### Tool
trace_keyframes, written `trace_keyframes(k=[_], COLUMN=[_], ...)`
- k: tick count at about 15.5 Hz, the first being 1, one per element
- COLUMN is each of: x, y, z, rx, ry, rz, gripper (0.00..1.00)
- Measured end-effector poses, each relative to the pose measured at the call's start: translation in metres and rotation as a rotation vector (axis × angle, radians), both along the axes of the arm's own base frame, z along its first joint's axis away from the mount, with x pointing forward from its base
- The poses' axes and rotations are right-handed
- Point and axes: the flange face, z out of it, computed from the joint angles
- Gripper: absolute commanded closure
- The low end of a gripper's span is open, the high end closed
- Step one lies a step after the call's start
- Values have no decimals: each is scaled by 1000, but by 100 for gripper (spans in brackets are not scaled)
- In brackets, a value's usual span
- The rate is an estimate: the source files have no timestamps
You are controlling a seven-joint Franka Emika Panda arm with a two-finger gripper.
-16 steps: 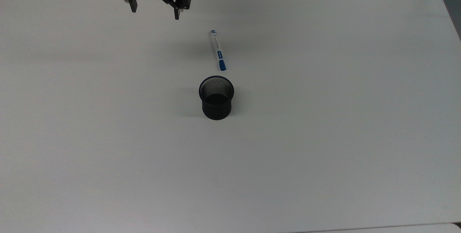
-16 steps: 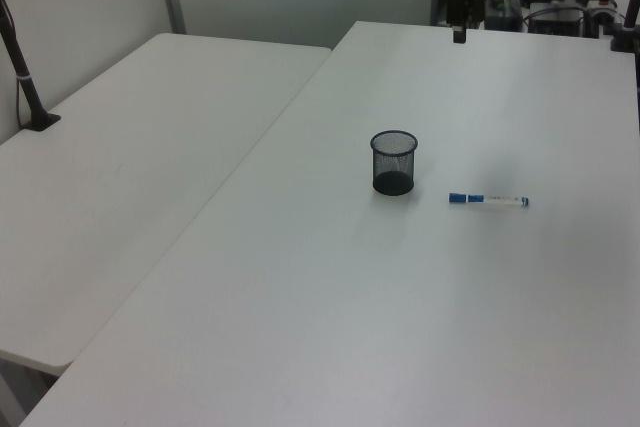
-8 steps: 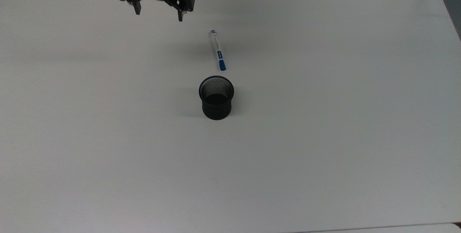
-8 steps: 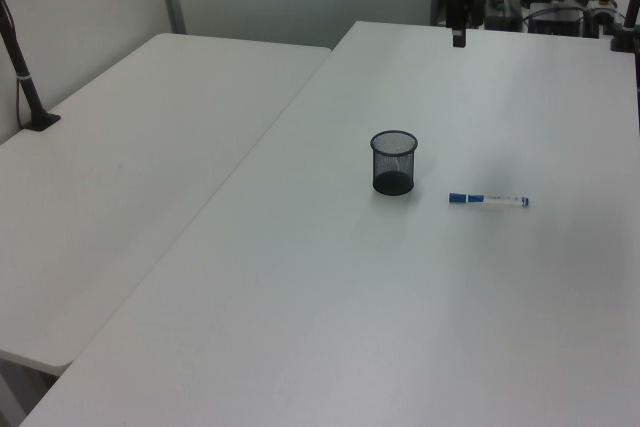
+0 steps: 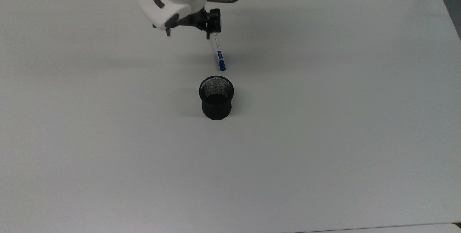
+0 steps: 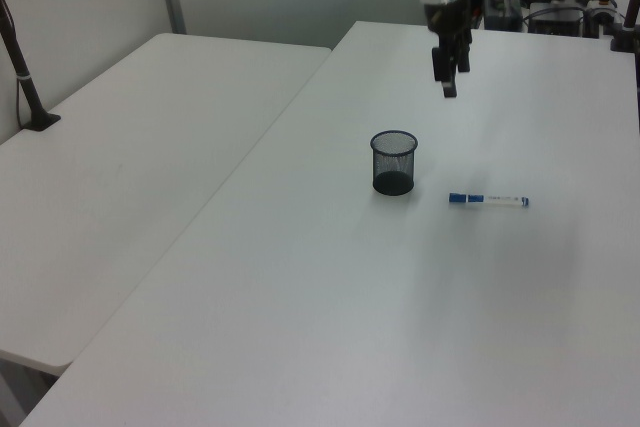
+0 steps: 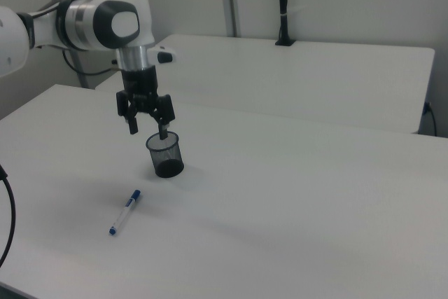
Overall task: Insert the marker
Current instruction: 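Move the gripper over the white blue-capped marker beside the cup, then lower the gripper and close it around the marker's body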
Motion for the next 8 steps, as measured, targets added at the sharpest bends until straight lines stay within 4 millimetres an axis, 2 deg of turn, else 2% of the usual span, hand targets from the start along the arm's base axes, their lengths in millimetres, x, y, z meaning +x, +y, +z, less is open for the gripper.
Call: trace_keyframes(k=[2,4,8], x=[-3,-9,-8], y=[13,29,61], z=[-20,-44,-99], rx=[5,0,-4], ry=[39,88,100], rz=[17,45,100], gripper=[0,5,10])
